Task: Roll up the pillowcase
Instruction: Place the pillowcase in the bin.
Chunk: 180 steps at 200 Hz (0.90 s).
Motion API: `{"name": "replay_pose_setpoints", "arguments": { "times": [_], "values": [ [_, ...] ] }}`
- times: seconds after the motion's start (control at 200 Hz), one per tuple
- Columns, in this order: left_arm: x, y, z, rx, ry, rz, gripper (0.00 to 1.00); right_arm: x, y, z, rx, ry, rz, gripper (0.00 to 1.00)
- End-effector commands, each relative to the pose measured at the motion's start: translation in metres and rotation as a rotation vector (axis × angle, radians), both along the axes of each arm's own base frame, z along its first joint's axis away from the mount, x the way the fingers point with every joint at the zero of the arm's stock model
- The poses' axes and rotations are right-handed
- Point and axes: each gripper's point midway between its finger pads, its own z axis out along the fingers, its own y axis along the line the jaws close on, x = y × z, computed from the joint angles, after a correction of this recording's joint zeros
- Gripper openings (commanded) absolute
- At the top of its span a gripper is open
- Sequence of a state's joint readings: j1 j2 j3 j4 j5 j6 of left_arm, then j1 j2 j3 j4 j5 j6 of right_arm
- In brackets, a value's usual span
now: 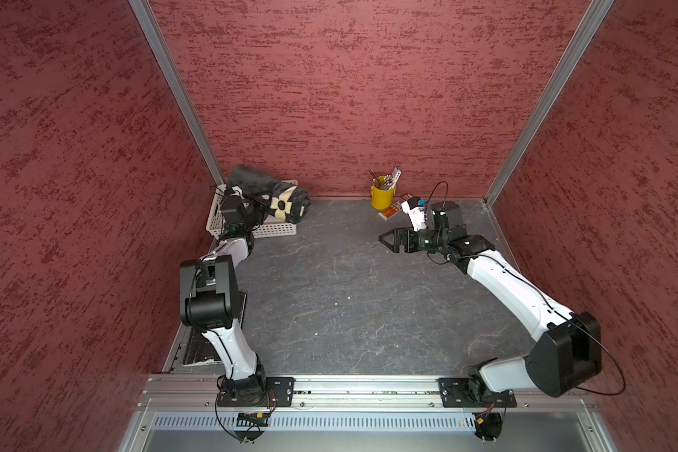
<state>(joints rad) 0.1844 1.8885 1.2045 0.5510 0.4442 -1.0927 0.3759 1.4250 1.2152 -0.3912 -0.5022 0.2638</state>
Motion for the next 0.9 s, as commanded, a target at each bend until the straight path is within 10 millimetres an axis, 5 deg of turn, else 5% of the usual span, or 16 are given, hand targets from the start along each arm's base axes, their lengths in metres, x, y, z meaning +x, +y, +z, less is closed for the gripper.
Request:
{"name": "replay_pose_setpoints", "arguments": {
  "times": [0.0, 0.321, 0.546, 0.897],
  "values": [
    [0.025, 0.025, 0.029, -0.004, -0.142, 0.106, 0.28, -0.005, -0.004, -0.009, -0.020, 0.036, -0.028, 0.99],
    [0.094, 0.058, -0.001, -0.044, -0.202, 0.235, 0.28, -0.013, -0.015, -0.019, -0.062, 0.087, -0.080, 0.99],
    [0.117, 0.068, -0.039, -0.043, -0.117, 0.303, 0.34, -0.017, -0.019, -0.020, -0.060, 0.107, -0.108, 0.98],
    [0.087, 0.077, -0.164, -0.127, 0.415, 0.460, 0.44, -0.019, -0.027, -0.013, -0.081, 0.080, -0.140, 0.98]
  ]
}}
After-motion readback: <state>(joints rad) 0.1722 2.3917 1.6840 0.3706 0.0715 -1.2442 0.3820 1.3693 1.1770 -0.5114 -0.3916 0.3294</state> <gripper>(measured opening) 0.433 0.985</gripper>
